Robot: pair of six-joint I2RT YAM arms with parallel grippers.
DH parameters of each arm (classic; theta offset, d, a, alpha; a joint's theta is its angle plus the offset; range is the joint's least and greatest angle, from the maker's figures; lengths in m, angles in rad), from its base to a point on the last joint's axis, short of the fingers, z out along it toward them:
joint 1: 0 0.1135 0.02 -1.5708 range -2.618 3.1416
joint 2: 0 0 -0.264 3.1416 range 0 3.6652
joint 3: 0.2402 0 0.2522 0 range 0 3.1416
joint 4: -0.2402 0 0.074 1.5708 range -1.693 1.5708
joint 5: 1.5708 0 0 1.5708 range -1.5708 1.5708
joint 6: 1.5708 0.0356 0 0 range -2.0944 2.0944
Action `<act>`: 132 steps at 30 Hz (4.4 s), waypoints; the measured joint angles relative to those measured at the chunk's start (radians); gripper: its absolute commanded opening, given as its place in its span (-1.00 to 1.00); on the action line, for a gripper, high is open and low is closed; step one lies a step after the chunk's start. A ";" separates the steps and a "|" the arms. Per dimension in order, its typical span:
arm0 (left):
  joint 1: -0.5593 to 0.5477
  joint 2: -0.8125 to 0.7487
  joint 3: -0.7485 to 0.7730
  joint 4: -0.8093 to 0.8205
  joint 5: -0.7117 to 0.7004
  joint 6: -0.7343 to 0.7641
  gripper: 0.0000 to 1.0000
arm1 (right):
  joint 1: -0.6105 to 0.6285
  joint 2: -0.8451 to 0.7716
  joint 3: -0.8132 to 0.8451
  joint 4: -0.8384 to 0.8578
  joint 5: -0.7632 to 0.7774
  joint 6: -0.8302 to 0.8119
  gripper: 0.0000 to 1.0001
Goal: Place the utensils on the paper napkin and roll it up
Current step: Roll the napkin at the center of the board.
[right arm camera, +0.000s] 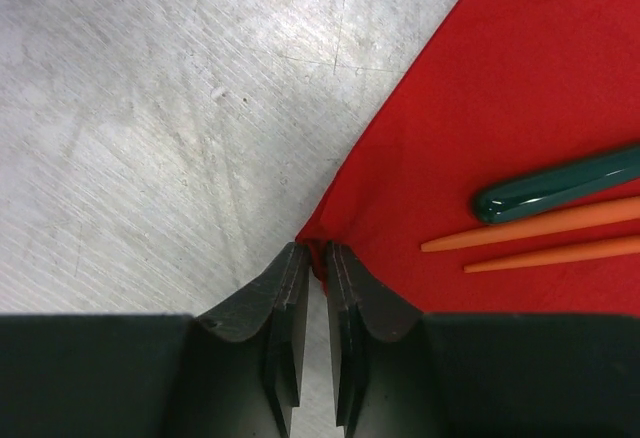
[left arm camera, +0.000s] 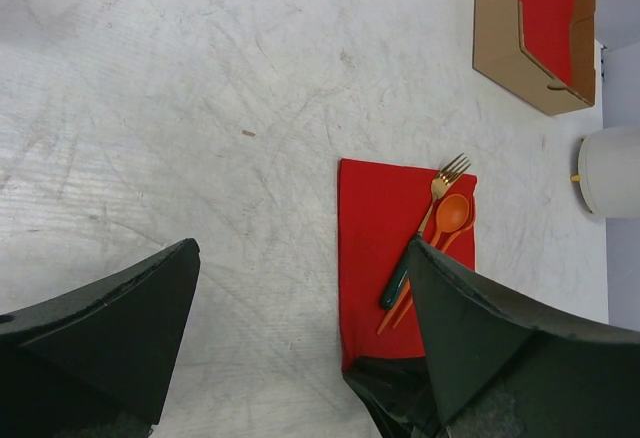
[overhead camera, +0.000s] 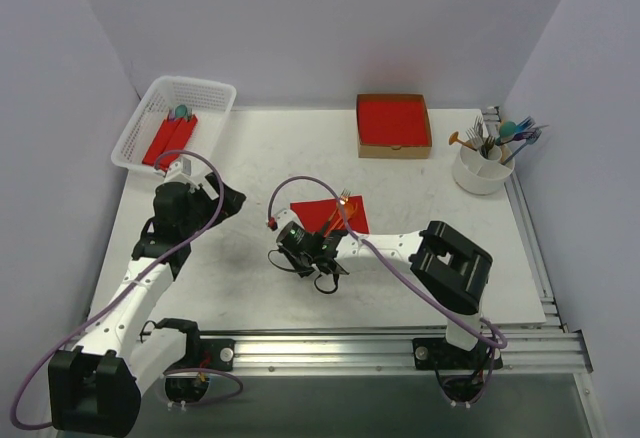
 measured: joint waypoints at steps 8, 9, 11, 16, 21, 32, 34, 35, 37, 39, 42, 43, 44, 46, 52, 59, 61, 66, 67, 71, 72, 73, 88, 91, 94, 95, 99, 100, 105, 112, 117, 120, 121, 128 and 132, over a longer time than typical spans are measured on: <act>0.000 0.000 0.000 -0.007 0.000 0.005 0.88 | -0.001 0.003 0.000 0.007 -0.001 0.001 -0.89; 0.000 0.000 0.000 -0.007 0.001 0.006 0.87 | -0.002 0.003 0.001 0.009 -0.005 0.001 -0.92; -0.001 0.004 0.000 -0.007 0.001 0.012 0.87 | -0.008 0.003 0.002 0.013 -0.020 0.002 -0.94; -0.018 0.025 0.000 -0.005 0.000 0.027 0.87 | -0.024 0.002 0.002 0.022 -0.063 0.013 -0.96; -0.057 0.041 0.000 -0.005 -0.011 0.032 0.87 | -0.045 -0.005 0.002 0.021 -0.095 0.020 -0.97; -0.153 0.051 0.000 -0.004 -0.081 0.054 0.88 | -0.095 -0.069 0.002 0.032 -0.173 0.031 -0.95; -0.168 0.055 0.000 -0.004 -0.090 0.057 0.88 | -0.114 -0.081 0.002 0.037 -0.189 0.035 -0.94; -0.174 0.056 0.000 -0.004 -0.095 0.059 0.87 | -0.126 -0.086 0.001 0.041 -0.196 0.036 -0.93; -0.184 0.059 0.000 -0.003 -0.107 0.061 0.87 | -0.146 -0.093 -0.003 0.048 -0.209 0.040 -0.93; -0.194 0.064 0.000 -0.003 -0.117 0.063 0.87 | -0.166 -0.094 -0.009 0.056 -0.221 0.042 -0.93; -0.212 0.079 0.000 -0.003 -0.124 0.065 0.88 | -0.192 -0.094 -0.019 0.061 -0.243 0.043 -0.93; -0.219 0.084 0.000 -0.003 -0.126 0.065 0.88 | -0.199 -0.094 -0.022 0.063 -0.249 0.043 -0.93; -0.226 0.089 0.000 -0.002 -0.128 0.065 0.88 | -0.207 -0.094 -0.025 0.066 -0.256 0.043 -0.93; -0.239 0.096 -0.004 0.003 -0.132 0.066 0.88 | -0.219 -0.094 -0.028 0.070 -0.268 0.043 -0.93; -0.282 0.105 -0.017 0.005 -0.151 0.068 0.88 | -0.245 -0.094 -0.036 0.089 -0.290 0.043 -0.91; -0.360 0.132 -0.017 0.014 -0.179 0.089 0.88 | -0.269 -0.094 -0.071 0.103 -0.299 0.043 -0.88; -0.387 0.145 -0.017 0.013 -0.193 0.097 0.88 | -0.272 -0.094 -0.081 0.108 -0.300 0.043 -0.87; -0.439 0.163 -0.017 0.014 -0.224 0.111 0.88 | -0.284 -0.094 -0.102 0.123 -0.301 0.043 -0.86; -0.448 0.167 -0.017 0.016 -0.227 0.112 0.88 | -0.287 -0.094 -0.105 0.126 -0.301 0.043 -0.86; -0.475 0.187 -0.017 0.023 -0.236 0.122 0.88 | -0.299 -0.094 -0.109 0.140 -0.308 0.043 -0.85; -0.481 0.194 -0.017 0.027 -0.237 0.127 0.88 | -0.303 -0.094 -0.109 0.142 -0.310 0.042 -0.85; -0.485 0.201 -0.017 0.031 -0.237 0.130 0.89 | -0.304 -0.094 -0.109 0.145 -0.311 0.042 -0.85; -0.542 0.367 0.052 0.054 -0.275 0.162 1.00 | -0.335 -0.094 -0.109 0.156 -0.333 0.020 -0.52; -0.552 0.410 0.076 0.053 -0.289 0.162 1.00 | -0.335 -0.094 -0.109 0.156 -0.334 0.017 -0.47; -0.555 0.431 0.084 0.050 -0.305 0.160 0.88 | -0.335 -0.094 -0.109 0.156 -0.333 0.016 -0.45; -0.557 0.435 0.086 0.048 -0.309 0.159 0.86 | -0.335 -0.094 -0.109 0.156 -0.333 0.015 -0.46; -0.558 0.438 0.091 0.045 -0.322 0.156 0.83 | -0.335 -0.094 -0.109 0.156 -0.331 0.015 -0.49; -0.558 0.438 0.091 0.045 -0.326 0.156 0.83 | -0.335 -0.094 -0.109 0.156 -0.327 0.015 -0.49; -0.558 0.438 0.091 0.041 -0.331 0.153 0.79 | -0.335 -0.094 -0.109 0.156 -0.306 0.012 -0.49; -0.558 0.436 0.091 0.036 -0.333 0.154 0.72 | -0.335 -0.094 -0.109 0.154 -0.275 0.006 -0.63; -0.558 0.438 0.091 0.037 -0.328 0.156 0.64 | -0.334 -0.094 -0.109 0.150 -0.258 -0.003 -0.66; -0.558 0.454 0.094 0.040 -0.320 0.157 0.55 | -0.334 -0.094 -0.109 0.145 -0.246 -0.005 -0.66; -0.558 0.462 0.094 0.042 -0.315 0.158 0.52 | -0.334 -0.094 -0.109 0.143 -0.241 -0.006 -0.65; -0.570 0.519 0.110 0.051 -0.298 0.158 0.42 | -0.334 -0.094 -0.109 0.137 -0.222 -0.007 -0.65; -0.581 0.564 0.150 0.055 -0.299 0.158 0.40 | -0.334 -0.094 -0.109 0.135 -0.220 -0.007 -0.65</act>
